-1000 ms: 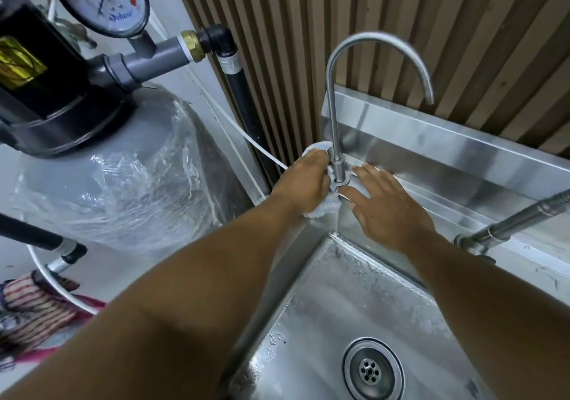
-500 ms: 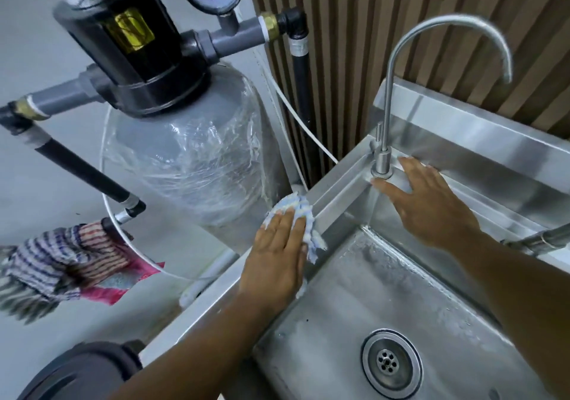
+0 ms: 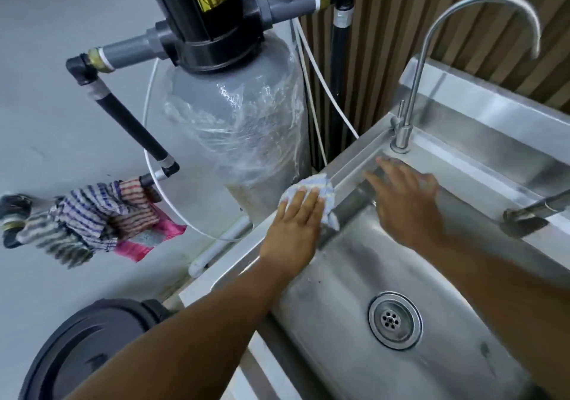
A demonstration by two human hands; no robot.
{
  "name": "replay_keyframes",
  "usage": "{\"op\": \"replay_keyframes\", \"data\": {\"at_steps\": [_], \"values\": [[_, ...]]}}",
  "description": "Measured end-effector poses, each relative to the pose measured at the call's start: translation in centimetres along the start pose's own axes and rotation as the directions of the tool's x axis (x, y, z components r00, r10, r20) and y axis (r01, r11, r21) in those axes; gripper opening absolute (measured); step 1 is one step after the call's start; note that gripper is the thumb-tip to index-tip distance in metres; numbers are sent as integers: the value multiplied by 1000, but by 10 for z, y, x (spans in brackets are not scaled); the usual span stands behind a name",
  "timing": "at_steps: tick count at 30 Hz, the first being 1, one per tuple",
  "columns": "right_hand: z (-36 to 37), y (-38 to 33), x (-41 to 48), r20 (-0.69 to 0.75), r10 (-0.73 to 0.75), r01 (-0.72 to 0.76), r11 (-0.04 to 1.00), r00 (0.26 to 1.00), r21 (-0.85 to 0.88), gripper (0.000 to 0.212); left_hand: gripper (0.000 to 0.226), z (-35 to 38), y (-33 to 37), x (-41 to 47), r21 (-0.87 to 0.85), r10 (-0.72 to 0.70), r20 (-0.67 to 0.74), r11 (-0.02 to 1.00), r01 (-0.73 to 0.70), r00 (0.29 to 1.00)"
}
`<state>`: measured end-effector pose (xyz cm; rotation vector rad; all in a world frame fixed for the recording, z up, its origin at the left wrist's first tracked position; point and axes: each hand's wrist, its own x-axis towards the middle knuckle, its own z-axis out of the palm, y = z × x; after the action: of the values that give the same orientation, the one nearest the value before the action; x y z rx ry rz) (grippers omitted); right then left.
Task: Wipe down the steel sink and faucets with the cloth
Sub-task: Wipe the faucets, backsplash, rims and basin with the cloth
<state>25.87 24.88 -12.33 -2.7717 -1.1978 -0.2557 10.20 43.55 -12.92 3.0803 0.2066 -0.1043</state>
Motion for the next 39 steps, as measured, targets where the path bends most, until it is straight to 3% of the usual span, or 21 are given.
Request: {"op": "replay_keyframes", "data": {"at_steps": [2,6,10,14,20,24,27,30,34,39], "values": [[6,-31,-10,59,-114,115,993,992,-7,75,82,2,-9,-31,23,-11,-32,1000,12,999],[4,-58,-11,145,-17,9,998,989,55,77,61,3,-19,-57,62,17,-133,998,-9,991],[-9,-55,-2,264,-49,32,997,963,68,74,80,-7,3,-5,49,7,32,999,-9,999],[-34,-56,9,425,-71,81,997,902,-7,73,79,-17,26,34,36,-66,109,997,63,992],[-53,-71,23,570,-23,118,985,822,-129,66,77,-16,-7,-61,-40,-126,69,991,129,990],[-54,-86,26,605,31,103,977,795,-185,68,68,-3,-20,-113,-20,-192,-59,981,191,980],[-58,-91,30,637,43,132,965,770,-225,66,72,0,-13,-91,-8,-213,25,977,213,977],[-62,-93,33,667,54,122,969,743,-214,64,66,-8,8,-38,-48,-184,-13,982,183,983],[-69,-99,37,694,71,138,961,717,-240,58,72,-19,30,14,39,-208,119,978,205,971],[-73,-104,40,702,73,142,959,709,-243,50,89,-17,-1,-29,-85,-47,51,995,52,998]]}}
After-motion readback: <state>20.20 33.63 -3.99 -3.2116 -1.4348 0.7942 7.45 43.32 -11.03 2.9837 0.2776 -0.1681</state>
